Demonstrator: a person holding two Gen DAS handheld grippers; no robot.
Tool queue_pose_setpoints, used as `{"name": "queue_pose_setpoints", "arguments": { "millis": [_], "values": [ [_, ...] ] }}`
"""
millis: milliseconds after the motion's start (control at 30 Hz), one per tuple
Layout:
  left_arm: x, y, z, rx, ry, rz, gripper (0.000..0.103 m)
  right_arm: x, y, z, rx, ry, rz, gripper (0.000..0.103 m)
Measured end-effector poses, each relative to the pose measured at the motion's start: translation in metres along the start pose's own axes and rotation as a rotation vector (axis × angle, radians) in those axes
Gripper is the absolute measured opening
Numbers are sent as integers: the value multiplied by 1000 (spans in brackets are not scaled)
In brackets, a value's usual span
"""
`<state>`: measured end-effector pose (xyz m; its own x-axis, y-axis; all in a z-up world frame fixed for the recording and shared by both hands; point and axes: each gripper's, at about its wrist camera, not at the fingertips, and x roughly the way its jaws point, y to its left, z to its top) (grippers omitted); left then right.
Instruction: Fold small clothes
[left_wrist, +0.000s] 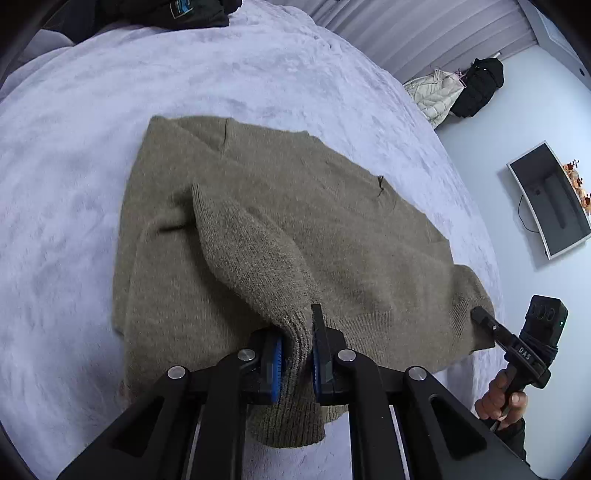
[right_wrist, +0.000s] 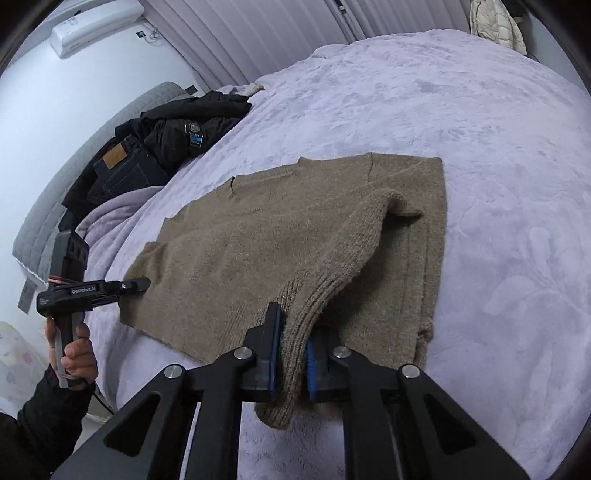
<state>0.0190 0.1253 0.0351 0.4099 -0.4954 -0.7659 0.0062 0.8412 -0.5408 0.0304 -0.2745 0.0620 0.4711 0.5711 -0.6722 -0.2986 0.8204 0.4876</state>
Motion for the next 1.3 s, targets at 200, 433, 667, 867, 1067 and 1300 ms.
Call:
{"name": "queue_pose_setpoints", "arguments": {
  "millis": [200, 433, 667, 867, 1067, 1300],
  "values": [
    [-14, 1, 54, -65, -101, -55, 13, -4, 1, 57, 46, -105, 93, 9],
    [28, 27, 113, -234, -105, 29, 18, 51, -27, 122, 241, -120, 48, 9],
    [58, 40, 130, -266, -50, 16, 37, 104, -48, 147, 287, 0, -89, 42],
    [34, 45, 129, -278, -125, -76, 94, 95, -68, 140, 382, -77, -79, 76],
    [7, 11, 127, -89, -179, -25, 94, 75, -27, 126, 134, -102, -225, 76],
    [87, -38, 148, 135, -80, 293, 94, 141, 47, 130, -216, 68, -385, 76]
  ]
}}
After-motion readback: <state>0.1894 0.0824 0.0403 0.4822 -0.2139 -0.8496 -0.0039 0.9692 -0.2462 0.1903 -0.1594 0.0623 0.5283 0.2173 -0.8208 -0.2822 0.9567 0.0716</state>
